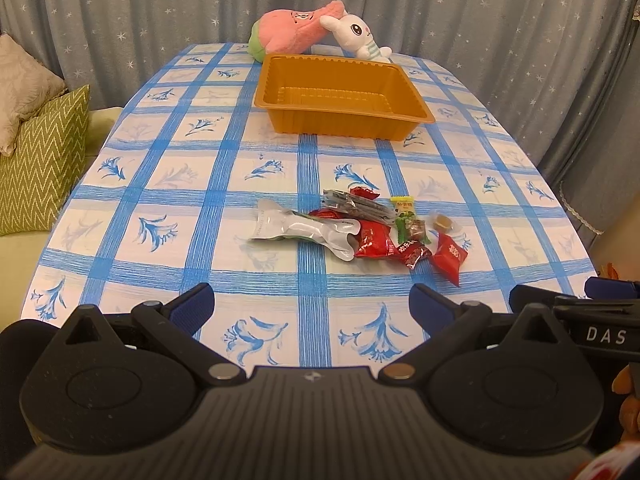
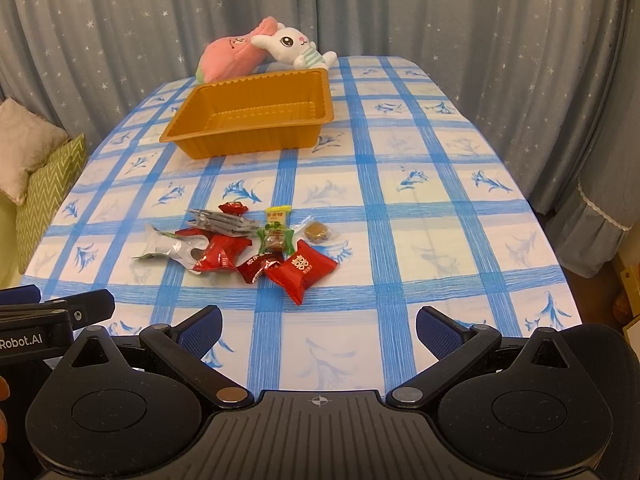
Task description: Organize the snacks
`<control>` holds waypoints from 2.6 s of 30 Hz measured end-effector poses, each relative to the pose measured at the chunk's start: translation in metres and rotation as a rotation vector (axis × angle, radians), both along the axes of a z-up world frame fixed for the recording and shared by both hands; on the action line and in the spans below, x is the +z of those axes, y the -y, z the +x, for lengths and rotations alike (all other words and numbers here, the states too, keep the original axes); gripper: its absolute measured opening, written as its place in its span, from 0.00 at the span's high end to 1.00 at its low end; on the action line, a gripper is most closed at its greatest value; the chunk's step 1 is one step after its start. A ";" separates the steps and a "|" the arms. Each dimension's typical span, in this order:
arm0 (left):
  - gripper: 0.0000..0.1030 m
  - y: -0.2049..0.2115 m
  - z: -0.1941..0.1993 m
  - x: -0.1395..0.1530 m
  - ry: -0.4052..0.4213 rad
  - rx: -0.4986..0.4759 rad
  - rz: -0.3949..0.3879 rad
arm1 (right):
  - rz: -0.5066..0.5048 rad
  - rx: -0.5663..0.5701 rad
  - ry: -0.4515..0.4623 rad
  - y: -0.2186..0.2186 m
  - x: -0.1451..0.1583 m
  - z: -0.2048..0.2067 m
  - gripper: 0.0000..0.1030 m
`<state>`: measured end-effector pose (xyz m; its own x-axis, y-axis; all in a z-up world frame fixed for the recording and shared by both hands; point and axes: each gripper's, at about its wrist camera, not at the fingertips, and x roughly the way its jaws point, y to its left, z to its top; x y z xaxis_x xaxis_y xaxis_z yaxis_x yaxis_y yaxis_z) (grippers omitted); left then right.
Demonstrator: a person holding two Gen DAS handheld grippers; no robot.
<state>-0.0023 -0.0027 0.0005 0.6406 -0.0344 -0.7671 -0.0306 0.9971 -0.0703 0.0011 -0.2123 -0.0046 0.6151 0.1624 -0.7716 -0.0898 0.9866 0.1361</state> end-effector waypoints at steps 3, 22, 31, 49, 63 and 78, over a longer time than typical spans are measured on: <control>0.00 0.001 0.000 0.000 -0.002 0.000 0.002 | 0.001 -0.001 0.000 0.000 0.001 0.000 0.01; 0.00 0.002 0.001 -0.001 -0.002 -0.001 -0.001 | 0.003 -0.002 0.001 0.001 0.000 0.000 0.01; 0.00 0.001 0.001 -0.001 -0.003 -0.001 -0.003 | 0.003 -0.001 0.001 0.001 0.000 0.000 0.01; 0.00 0.002 0.001 -0.002 -0.003 -0.001 -0.003 | 0.003 -0.001 0.001 0.001 0.000 0.000 0.01; 0.00 0.000 0.002 -0.005 -0.002 0.000 -0.013 | 0.006 -0.003 0.005 0.002 -0.002 0.001 0.01; 0.09 -0.010 0.045 -0.028 -0.036 -0.002 -0.049 | 0.096 -0.013 0.015 0.005 -0.032 0.031 0.17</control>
